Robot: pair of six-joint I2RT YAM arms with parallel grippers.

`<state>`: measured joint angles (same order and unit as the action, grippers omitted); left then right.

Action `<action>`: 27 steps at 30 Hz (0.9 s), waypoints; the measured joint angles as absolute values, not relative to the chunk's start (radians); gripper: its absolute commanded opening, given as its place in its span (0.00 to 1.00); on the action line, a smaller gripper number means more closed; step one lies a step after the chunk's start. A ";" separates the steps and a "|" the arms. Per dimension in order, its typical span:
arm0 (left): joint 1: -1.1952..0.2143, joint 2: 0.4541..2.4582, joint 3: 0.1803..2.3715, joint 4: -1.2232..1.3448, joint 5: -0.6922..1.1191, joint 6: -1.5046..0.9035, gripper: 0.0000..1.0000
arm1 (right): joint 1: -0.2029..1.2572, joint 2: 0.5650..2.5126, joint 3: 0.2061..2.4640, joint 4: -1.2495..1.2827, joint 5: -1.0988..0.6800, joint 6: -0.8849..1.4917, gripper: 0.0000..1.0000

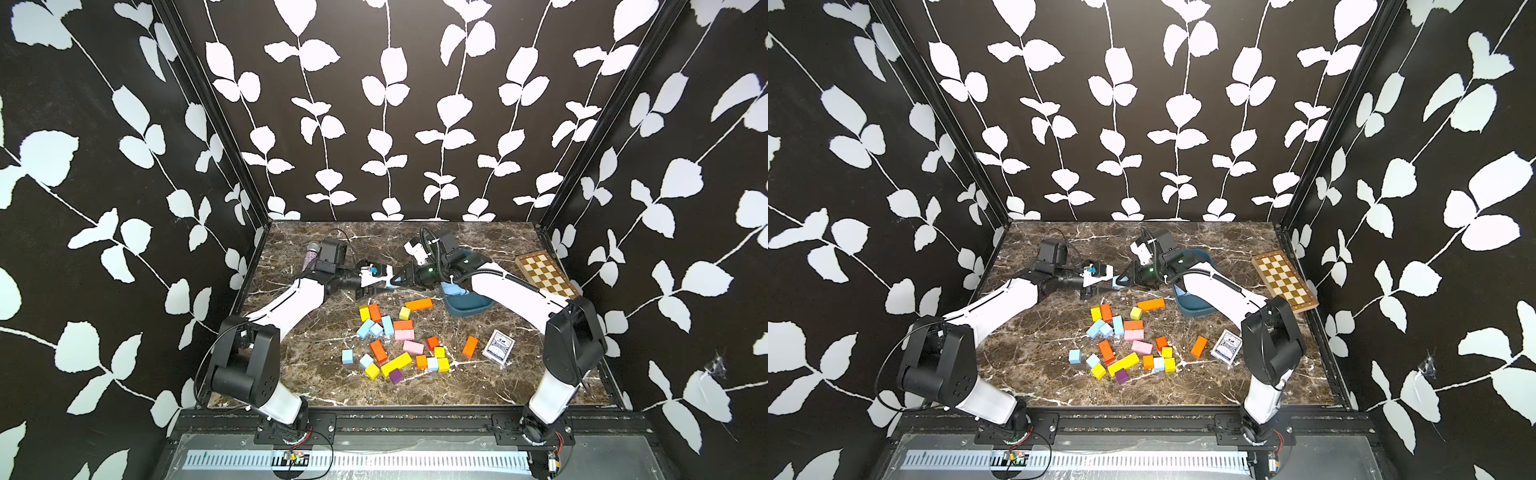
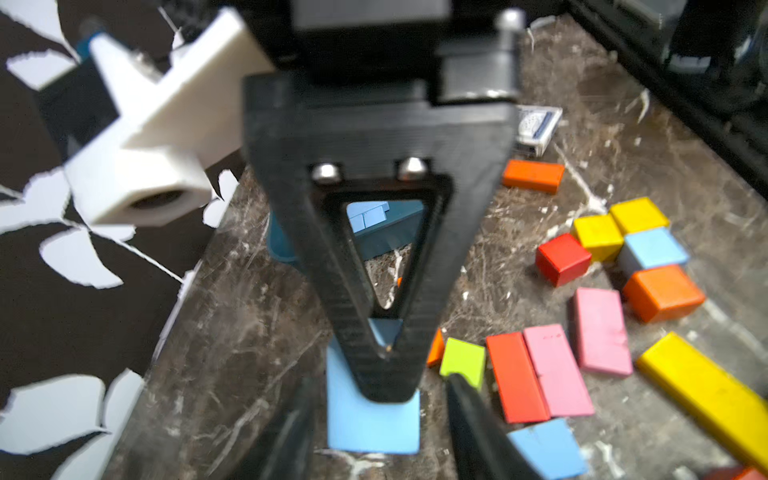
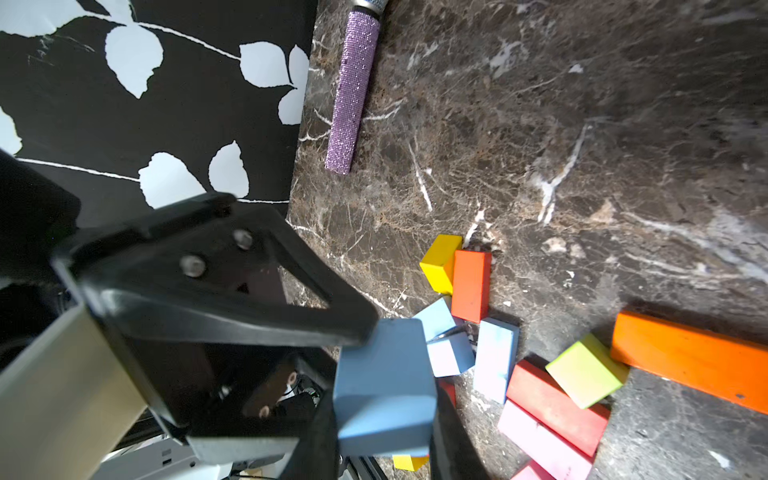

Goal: Pick out the blue building blocks
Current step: Pick up the building block from the center of the board, then place the building block in the storage box.

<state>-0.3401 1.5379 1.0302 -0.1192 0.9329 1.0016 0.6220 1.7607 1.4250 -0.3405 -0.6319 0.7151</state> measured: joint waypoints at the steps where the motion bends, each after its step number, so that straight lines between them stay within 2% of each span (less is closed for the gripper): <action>1: -0.341 1.538 1.030 -0.117 0.931 1.003 0.73 | 0.615 1.760 1.425 -0.350 -0.625 0.707 0.16; 3: -0.343 1.538 1.030 -0.119 0.925 0.999 0.81 | 0.595 1.757 1.425 -0.393 -0.610 0.683 0.17; 8: -0.346 1.538 1.030 -0.132 0.888 0.999 0.81 | 0.451 1.729 1.427 -0.598 -0.523 0.569 0.17; 13: -0.348 1.539 1.030 -0.152 0.825 0.991 0.81 | 0.314 1.752 1.539 -0.888 -0.280 0.420 0.17; 20: -0.352 1.539 1.030 -0.180 0.776 0.982 0.81 | 0.300 1.947 1.797 -1.124 -0.003 0.257 0.19; 27: -0.353 1.539 1.030 -0.191 0.744 0.984 0.81 | 0.300 2.136 1.927 -1.186 0.064 0.186 0.22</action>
